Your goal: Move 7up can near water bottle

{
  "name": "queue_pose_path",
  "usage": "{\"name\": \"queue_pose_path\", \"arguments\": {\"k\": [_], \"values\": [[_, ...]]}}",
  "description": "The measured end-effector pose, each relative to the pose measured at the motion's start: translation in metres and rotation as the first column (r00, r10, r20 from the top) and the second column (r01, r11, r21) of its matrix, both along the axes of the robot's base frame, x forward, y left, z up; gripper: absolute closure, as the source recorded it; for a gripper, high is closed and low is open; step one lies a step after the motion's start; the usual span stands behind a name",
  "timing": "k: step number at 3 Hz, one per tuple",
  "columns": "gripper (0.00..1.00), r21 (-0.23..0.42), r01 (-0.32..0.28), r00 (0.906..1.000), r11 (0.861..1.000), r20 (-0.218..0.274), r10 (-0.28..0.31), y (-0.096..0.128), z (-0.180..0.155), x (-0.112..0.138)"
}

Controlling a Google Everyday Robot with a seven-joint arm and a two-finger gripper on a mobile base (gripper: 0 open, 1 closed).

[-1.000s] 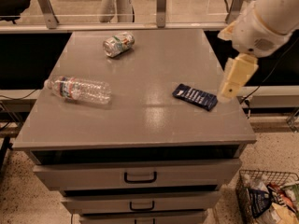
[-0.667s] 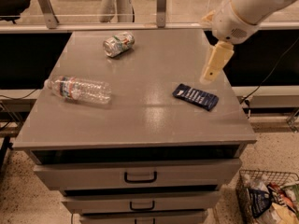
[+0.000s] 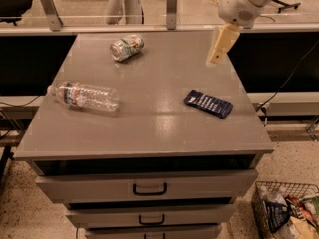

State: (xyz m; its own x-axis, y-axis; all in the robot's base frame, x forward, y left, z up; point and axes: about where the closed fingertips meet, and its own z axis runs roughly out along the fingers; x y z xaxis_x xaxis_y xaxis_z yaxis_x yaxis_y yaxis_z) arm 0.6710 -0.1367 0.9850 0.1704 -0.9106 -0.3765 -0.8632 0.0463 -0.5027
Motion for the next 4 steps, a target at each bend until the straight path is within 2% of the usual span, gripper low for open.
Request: {"name": "queue_pose_path", "arguments": {"k": [1, 2, 4], "values": [[0.0, -0.001, -0.001, 1.0, 1.0, -0.004, 0.001, 0.001, -0.002, 0.0], [0.0, 0.001, 0.03, 0.9995, 1.0, 0.002, -0.03, 0.0, -0.006, 0.017], [0.0, -0.041, 0.021, 0.996, 0.999, 0.088, -0.017, 0.023, -0.028, 0.111]]}}
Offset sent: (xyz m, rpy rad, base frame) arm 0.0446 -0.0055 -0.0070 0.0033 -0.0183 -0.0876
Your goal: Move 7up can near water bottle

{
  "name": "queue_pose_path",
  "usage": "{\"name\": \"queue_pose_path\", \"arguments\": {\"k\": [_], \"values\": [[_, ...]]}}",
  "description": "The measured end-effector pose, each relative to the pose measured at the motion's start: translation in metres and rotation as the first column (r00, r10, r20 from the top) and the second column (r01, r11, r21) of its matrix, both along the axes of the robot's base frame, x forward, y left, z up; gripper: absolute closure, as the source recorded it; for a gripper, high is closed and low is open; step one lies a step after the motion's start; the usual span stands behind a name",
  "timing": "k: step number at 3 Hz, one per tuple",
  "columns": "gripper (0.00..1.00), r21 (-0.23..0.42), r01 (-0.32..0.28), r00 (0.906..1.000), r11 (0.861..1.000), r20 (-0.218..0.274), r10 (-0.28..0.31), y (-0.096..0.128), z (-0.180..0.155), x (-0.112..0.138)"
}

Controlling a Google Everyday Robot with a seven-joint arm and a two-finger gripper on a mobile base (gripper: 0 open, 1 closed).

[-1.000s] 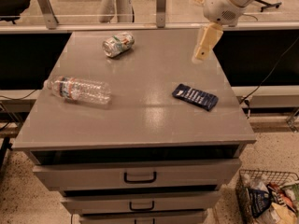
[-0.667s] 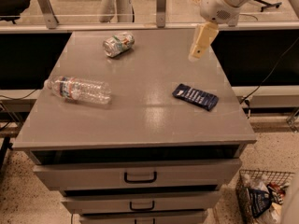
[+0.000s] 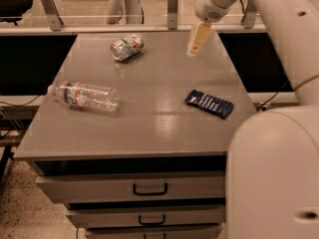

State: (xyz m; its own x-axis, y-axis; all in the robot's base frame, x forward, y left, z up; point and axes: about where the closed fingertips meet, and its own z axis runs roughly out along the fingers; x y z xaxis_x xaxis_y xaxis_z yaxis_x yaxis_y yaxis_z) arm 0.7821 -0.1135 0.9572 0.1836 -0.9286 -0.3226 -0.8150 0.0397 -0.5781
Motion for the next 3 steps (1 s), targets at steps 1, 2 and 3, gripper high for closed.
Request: {"name": "queue_pose_path", "arguments": {"k": [1, 2, 3], "values": [[0.0, -0.088, -0.018, 0.9987, 0.996, 0.045, 0.022, 0.017, -0.009, 0.038], [0.0, -0.205, -0.036, 0.9957, 0.978, 0.076, 0.052, 0.034, -0.02, 0.067], [0.0, -0.341, -0.077, 0.9871, 0.937, 0.106, 0.12, 0.06, -0.028, 0.087]]}}
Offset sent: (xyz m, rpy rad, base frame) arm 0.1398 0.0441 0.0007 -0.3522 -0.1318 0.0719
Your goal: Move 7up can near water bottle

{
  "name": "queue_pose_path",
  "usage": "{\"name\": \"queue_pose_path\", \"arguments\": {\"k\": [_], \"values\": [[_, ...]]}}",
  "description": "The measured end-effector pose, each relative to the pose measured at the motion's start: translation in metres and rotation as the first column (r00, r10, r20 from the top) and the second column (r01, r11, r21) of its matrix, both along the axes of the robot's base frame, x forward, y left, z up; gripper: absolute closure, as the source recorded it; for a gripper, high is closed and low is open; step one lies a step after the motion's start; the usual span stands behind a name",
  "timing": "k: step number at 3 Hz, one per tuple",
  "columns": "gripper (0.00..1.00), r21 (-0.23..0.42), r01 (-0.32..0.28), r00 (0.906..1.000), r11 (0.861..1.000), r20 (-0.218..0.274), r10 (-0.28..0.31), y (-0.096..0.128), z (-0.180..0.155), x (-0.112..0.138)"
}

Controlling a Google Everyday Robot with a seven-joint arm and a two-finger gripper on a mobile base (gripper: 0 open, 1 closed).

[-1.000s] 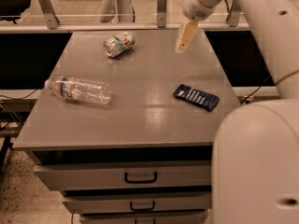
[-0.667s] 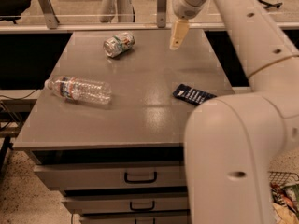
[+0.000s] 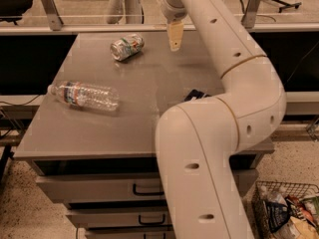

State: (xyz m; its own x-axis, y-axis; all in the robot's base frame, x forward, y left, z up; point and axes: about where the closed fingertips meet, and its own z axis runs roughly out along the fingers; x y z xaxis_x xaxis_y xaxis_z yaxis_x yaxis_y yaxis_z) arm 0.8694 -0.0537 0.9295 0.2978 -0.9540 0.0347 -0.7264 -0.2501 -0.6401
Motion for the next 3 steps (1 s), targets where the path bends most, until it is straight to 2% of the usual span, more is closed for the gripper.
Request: {"name": "queue_pose_path", "arguments": {"k": [1, 2, 3], "values": [[0.0, -0.139, -0.084, 0.9951, 0.987, 0.042, 0.09, 0.034, -0.008, 0.017], [0.0, -0.231, -0.163, 0.9843, 0.959, 0.028, 0.174, 0.062, -0.023, 0.021], [0.0, -0.307, -0.239, 0.9694, 0.921, -0.022, 0.245, 0.081, -0.042, 0.017]]}}
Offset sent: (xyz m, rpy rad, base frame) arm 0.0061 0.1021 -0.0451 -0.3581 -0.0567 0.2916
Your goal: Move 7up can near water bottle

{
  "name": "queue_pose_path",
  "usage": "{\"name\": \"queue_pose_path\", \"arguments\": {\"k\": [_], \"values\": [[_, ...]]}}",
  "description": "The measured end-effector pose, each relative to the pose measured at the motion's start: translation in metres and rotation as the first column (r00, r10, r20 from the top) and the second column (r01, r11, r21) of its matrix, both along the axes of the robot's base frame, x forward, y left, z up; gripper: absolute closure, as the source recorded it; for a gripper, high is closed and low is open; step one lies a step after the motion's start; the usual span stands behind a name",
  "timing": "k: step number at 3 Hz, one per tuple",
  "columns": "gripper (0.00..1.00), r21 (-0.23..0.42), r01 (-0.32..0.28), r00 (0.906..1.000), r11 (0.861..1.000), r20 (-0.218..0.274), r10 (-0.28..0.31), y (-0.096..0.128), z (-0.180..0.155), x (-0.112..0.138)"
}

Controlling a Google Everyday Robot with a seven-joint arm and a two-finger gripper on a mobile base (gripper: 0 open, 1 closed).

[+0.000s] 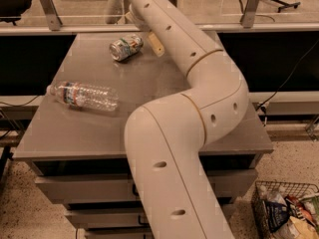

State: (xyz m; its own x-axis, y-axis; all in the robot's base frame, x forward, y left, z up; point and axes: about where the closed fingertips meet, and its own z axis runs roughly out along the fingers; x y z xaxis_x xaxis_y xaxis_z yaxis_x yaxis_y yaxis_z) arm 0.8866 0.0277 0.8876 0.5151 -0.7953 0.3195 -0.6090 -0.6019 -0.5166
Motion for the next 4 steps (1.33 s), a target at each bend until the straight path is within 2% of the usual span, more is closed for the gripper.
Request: {"name": "queue_pose_path", "arguments": {"k": [1, 3, 4], "values": [[0.0, -0.066, -0.099, 0.9935, 0.993, -0.064, 0.094, 0.023, -0.012, -0.017], [0.0, -0.112, -0.204, 0.9719, 0.972, -0.142, 0.188, 0.045, -0.021, -0.037], [0.15, -0.124, -0.232, 0.9633, 0.965, -0.166, 0.21, 0.05, -0.028, -0.04]]}}
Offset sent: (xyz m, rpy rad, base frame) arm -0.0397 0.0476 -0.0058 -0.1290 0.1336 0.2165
